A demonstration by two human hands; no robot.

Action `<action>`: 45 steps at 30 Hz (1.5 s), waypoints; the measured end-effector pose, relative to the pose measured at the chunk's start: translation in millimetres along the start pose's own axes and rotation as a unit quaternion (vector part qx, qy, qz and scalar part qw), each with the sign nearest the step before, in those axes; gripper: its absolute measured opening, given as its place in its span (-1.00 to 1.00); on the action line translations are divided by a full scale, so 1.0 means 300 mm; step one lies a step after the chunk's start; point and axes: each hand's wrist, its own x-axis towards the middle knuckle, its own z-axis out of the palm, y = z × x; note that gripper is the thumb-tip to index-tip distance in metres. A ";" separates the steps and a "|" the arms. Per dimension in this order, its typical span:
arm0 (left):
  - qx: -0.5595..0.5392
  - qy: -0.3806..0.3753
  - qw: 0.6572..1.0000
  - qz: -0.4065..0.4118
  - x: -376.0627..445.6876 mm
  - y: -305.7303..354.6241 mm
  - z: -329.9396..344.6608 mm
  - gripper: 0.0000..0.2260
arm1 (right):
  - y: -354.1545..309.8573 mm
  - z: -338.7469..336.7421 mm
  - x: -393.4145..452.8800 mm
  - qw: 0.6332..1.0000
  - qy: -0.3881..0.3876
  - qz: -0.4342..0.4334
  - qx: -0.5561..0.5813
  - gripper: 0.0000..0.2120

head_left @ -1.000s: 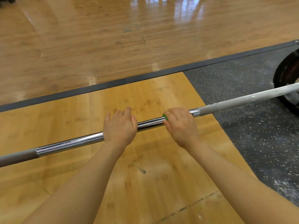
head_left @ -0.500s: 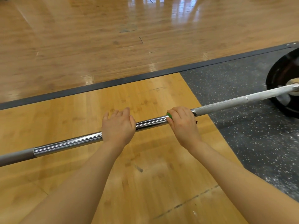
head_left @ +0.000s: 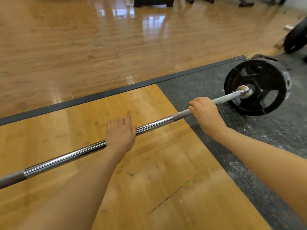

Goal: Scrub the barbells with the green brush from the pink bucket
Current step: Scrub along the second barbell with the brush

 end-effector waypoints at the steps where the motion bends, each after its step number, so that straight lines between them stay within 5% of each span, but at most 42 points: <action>1: -0.001 0.000 1.000 0.009 -0.006 0.015 -0.012 -0.52 | 0.015 -0.048 -0.013 1.000 0.003 -0.007 -0.007 -0.58; 6: 0.006 -0.007 1.000 0.030 -0.031 0.082 -0.042 -0.51 | -0.010 -0.176 -0.099 0.998 0.060 0.009 0.005 -0.65; 17: -0.018 -0.009 0.999 0.049 0.031 0.296 0.045 -0.53 | -0.039 0.044 -0.036 0.994 0.043 0.011 0.097 -0.64; 24: -0.009 0.007 0.998 -0.058 0.152 0.355 0.123 -0.52 | -0.035 0.221 0.035 0.977 0.026 0.053 0.203 -0.76; 26: 0.004 0.017 0.997 -0.074 0.168 0.356 0.135 -0.51 | -0.038 0.244 0.039 0.966 -0.013 0.050 0.254 -0.65; 34: 0.027 0.054 0.992 -0.109 0.182 0.370 0.155 -0.40 | 0.074 0.310 -0.002 0.975 0.007 -0.111 0.193 -0.56; 45: 0.028 0.070 0.989 -0.128 0.188 0.373 0.161 -0.43 | 0.054 0.363 0.043 0.964 0.078 -0.162 0.198 -0.67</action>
